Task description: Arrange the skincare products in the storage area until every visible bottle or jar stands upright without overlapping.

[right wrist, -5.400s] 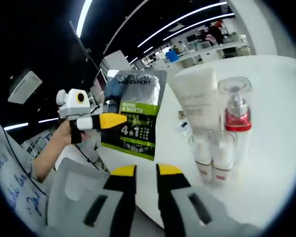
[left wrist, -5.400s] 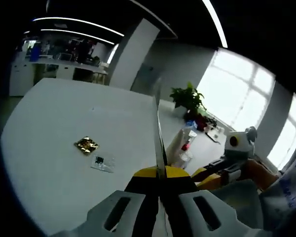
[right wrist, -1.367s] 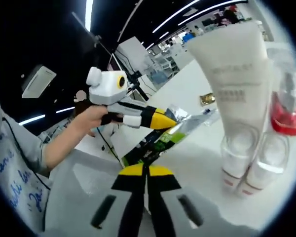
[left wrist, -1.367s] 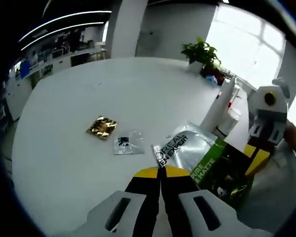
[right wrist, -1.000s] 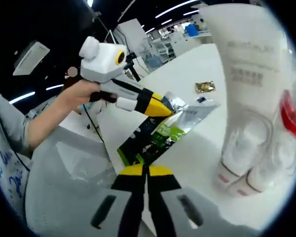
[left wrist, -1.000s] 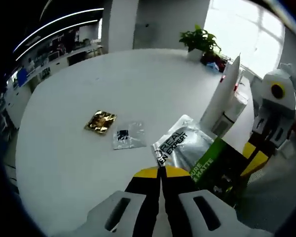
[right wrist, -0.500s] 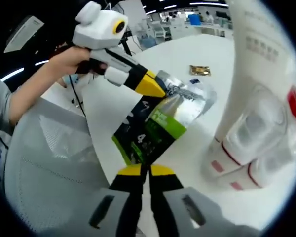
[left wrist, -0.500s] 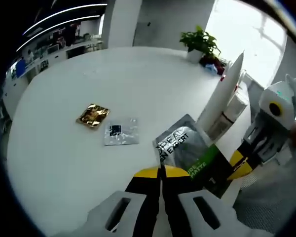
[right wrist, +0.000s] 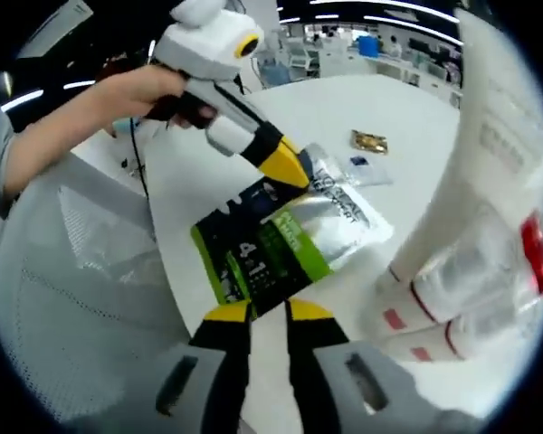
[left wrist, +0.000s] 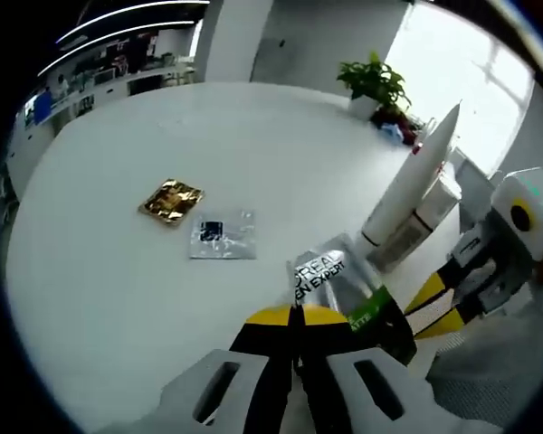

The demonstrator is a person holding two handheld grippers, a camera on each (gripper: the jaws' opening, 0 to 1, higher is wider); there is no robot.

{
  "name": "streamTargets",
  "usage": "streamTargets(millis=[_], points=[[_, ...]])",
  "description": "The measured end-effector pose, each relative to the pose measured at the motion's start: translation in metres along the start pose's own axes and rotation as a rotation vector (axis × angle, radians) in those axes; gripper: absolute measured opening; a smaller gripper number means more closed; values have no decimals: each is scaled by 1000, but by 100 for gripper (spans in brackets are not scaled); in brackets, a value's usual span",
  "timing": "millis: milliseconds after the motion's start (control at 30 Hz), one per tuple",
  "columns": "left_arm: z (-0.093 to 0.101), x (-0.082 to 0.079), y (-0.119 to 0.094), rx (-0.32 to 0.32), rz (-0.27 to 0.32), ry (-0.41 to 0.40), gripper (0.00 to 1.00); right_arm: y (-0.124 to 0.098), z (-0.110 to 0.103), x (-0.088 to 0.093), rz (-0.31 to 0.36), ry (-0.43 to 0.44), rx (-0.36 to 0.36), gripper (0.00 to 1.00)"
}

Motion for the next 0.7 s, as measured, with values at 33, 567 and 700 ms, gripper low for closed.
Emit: streamTargets(millis=[33,567,700], points=[[-1,0,0,-6,-1,-5,0,1,-2,-1,-5,-19,4,16],[-2,-2,5,7,20,-70,0,11,-20,-38,64,-92,9,17],[-6,-2,7,-3,42,-106,0,25,-24,-36,28,-122,-1,18]])
Point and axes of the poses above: the point that each gripper's makers call its tool centre point, and the gripper's own axes: y roughly forward along the fingers, z roughly to its right, x roughly out of its underside, the point moved 1 cm from there along -y, roughly backward along the fingers, and after that the axes turned 3 degrees about -z, right-handed, at the moved point
